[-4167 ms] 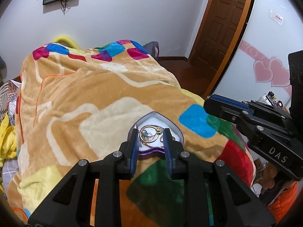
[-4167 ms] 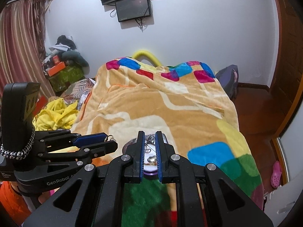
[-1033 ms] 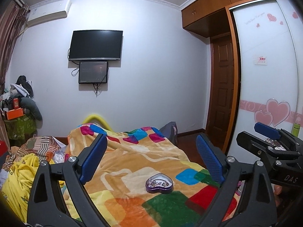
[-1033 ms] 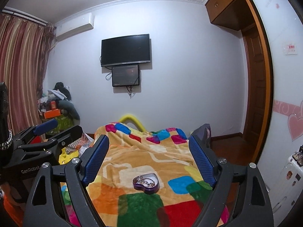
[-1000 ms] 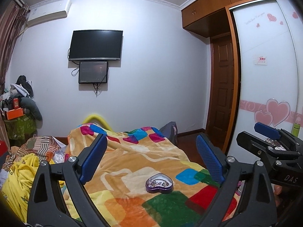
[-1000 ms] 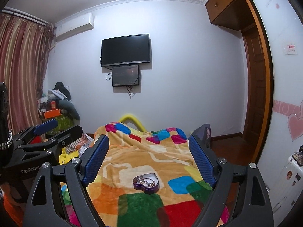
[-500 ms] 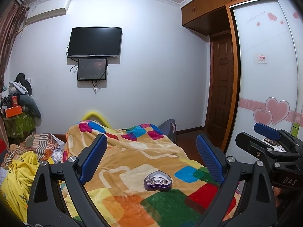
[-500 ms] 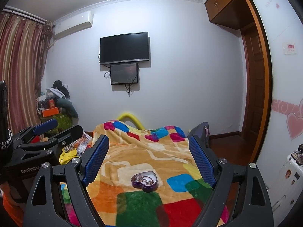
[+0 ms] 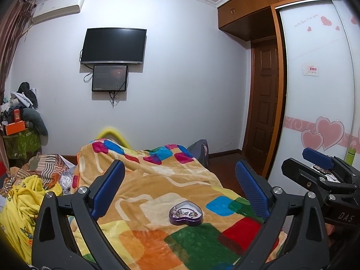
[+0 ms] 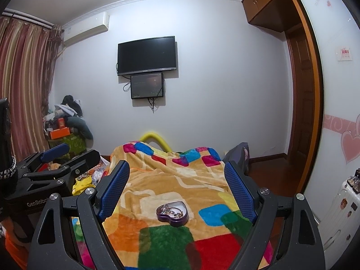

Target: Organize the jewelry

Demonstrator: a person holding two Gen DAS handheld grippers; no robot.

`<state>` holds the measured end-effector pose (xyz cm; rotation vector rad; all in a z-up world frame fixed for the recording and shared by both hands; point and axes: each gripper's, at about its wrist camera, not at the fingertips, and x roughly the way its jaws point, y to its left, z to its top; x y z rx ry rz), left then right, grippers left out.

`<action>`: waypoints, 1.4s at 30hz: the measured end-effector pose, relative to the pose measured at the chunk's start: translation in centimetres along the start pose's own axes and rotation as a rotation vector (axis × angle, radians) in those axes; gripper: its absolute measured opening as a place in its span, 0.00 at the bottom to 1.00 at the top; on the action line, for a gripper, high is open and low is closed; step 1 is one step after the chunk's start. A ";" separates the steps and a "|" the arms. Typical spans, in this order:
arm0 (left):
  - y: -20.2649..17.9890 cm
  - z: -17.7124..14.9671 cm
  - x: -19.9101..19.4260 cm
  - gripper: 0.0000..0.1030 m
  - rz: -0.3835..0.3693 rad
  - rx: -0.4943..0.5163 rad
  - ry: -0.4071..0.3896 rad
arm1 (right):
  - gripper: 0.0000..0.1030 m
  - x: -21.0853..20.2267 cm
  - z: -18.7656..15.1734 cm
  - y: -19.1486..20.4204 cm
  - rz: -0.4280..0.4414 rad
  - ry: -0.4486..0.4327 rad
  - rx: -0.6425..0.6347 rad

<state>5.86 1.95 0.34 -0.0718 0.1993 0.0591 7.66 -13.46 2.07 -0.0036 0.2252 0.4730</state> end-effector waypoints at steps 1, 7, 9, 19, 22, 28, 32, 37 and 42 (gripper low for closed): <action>0.0 0.0 0.0 0.98 0.002 -0.001 0.000 | 0.81 0.0 0.0 0.0 0.000 0.001 -0.001; 0.1 -0.1 0.2 0.98 -0.007 -0.006 0.005 | 0.81 0.1 0.0 0.0 -0.002 0.006 0.001; 0.2 -0.1 0.3 0.98 -0.009 -0.006 0.006 | 0.81 0.0 0.0 0.0 -0.002 0.008 0.003; 0.3 -0.2 0.5 0.98 -0.027 -0.010 0.015 | 0.81 0.2 -0.1 -0.1 -0.005 0.010 0.004; 0.3 -0.2 0.6 0.98 -0.028 -0.009 0.014 | 0.81 0.2 -0.1 -0.1 -0.007 0.012 0.004; 0.2 -0.3 0.7 0.98 -0.039 -0.009 0.015 | 0.81 0.3 -0.2 -0.1 -0.007 0.017 0.011; 0.2 -0.3 0.9 0.98 -0.037 -0.008 0.017 | 0.81 0.4 -0.2 -0.2 -0.007 0.022 0.014; 0.1 -0.4 1.3 0.98 -0.033 -0.006 0.021 | 0.81 0.5 -0.3 -0.1 -0.008 0.023 0.013; 0.1 -0.6 1.7 0.98 -0.027 -0.006 0.025 | 0.81 0.6 -0.4 -0.2 -0.008 0.027 0.017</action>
